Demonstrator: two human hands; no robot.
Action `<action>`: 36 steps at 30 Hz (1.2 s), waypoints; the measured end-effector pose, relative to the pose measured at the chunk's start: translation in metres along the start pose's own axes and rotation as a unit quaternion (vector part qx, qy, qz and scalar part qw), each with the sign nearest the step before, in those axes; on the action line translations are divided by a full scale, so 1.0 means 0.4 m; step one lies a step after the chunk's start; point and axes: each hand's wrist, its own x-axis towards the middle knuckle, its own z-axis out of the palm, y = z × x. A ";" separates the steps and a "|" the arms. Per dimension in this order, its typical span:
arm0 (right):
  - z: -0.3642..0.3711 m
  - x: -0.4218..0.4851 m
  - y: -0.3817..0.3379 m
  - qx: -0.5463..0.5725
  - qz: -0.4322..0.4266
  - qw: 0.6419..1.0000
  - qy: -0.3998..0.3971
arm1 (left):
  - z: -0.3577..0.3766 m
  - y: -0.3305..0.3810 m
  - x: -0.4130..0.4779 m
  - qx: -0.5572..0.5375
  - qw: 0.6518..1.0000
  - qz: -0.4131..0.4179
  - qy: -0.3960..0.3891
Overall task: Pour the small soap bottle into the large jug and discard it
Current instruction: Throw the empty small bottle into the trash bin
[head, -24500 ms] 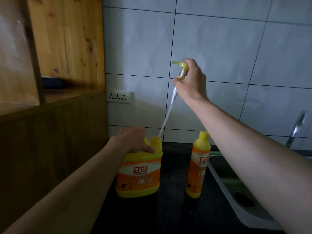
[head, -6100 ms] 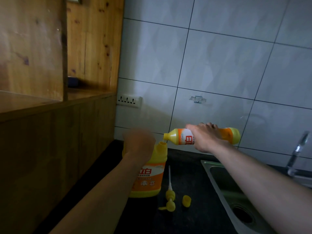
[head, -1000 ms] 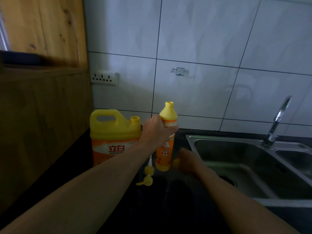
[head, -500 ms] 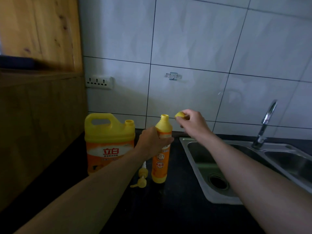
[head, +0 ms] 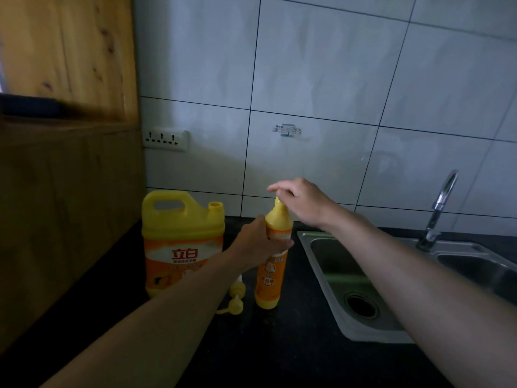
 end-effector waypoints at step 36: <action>-0.102 0.048 -0.095 -0.214 0.004 0.963 -0.165 | -0.022 -0.014 -0.003 0.002 0.998 0.027 -0.055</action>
